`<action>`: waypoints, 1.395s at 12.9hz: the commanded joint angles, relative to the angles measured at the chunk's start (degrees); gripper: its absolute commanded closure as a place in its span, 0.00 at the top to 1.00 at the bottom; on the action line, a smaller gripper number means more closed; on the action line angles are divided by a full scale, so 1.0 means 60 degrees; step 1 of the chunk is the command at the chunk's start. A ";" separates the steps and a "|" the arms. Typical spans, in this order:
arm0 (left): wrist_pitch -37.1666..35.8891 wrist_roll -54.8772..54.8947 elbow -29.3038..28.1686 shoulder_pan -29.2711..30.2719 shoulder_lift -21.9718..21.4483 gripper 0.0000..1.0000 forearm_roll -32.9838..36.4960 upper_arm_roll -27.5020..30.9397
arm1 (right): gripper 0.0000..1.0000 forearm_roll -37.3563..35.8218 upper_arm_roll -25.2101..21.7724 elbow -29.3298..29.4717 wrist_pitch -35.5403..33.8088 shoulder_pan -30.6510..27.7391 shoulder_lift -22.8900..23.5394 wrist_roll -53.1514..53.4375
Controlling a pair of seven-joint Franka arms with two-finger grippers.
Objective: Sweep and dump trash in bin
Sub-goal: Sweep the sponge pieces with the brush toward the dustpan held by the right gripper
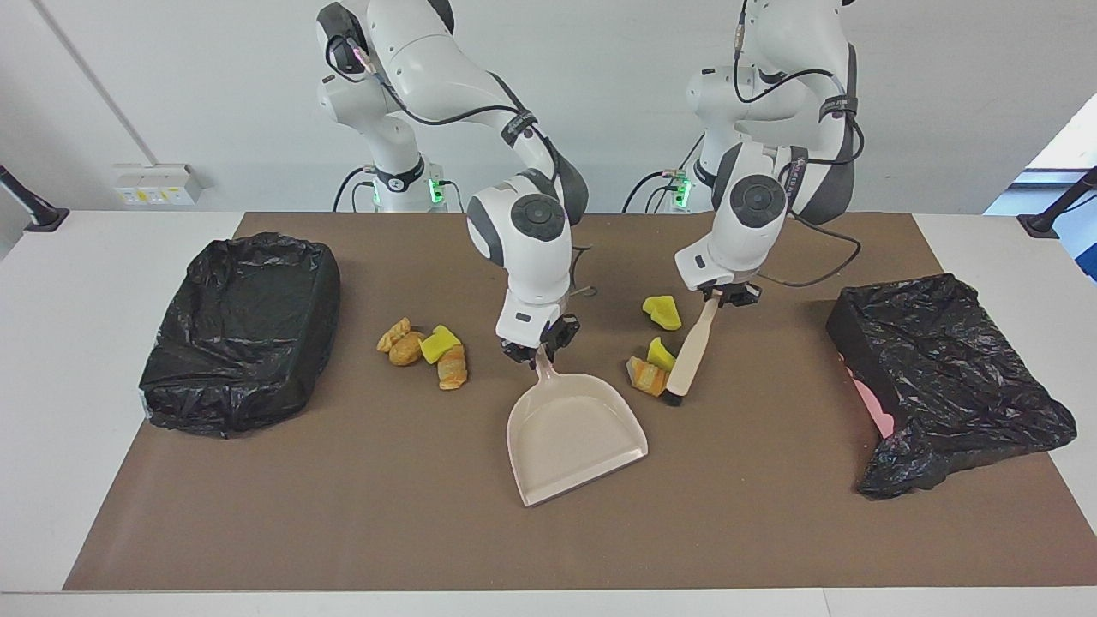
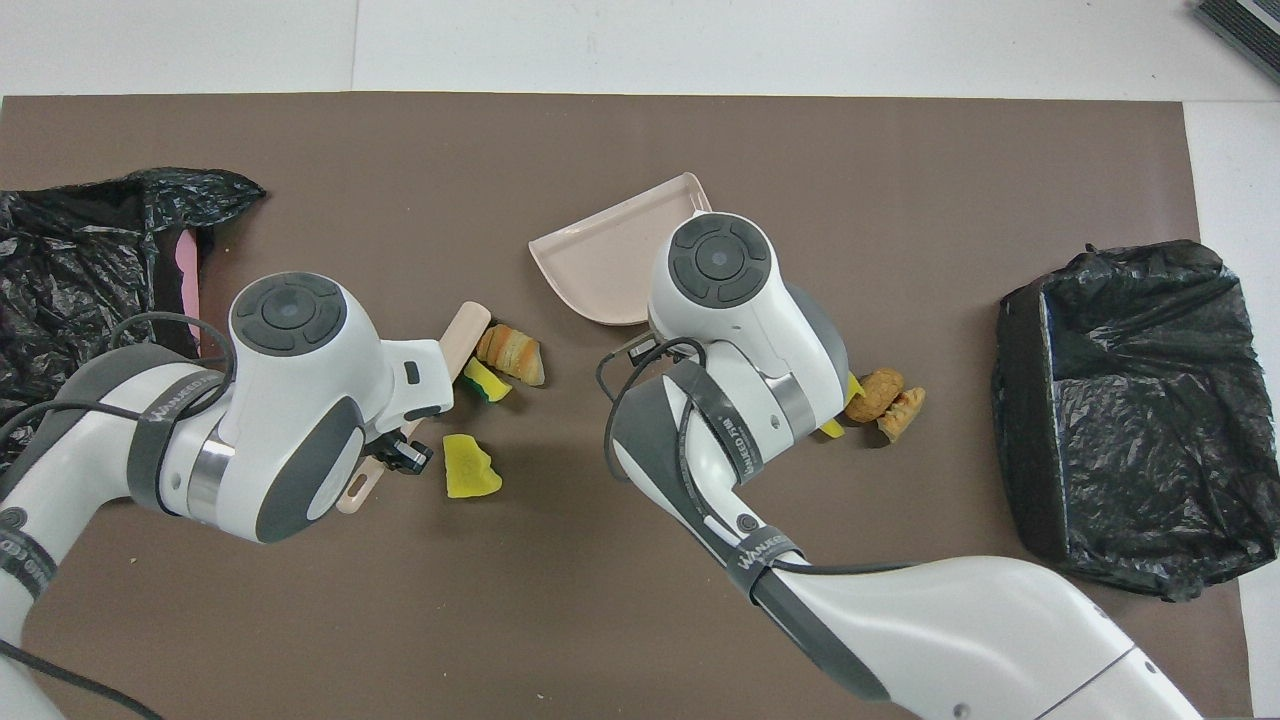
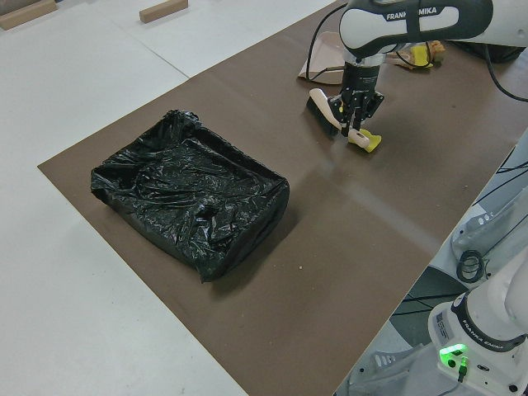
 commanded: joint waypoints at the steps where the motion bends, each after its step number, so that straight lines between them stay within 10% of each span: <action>1: -0.0379 -0.0689 -0.0216 -0.0036 -0.0601 0.00 0.0024 0.0004 | 0.00 -0.0001 0.0112 -0.0313 -0.0615 -0.0085 -0.0543 -0.1595; 6: -0.0646 -0.3968 -0.0829 -0.0051 -0.1231 0.00 -0.0063 -0.0201 | 0.00 -0.0090 0.0112 -0.1294 -0.0426 -0.0421 -0.0998 -0.7187; 18: 0.1756 -0.6008 -0.2398 -0.0124 -0.1702 0.00 -0.1703 -0.0318 | 0.00 -0.0822 0.0126 -0.2452 0.0145 -0.0186 -0.1496 -0.8748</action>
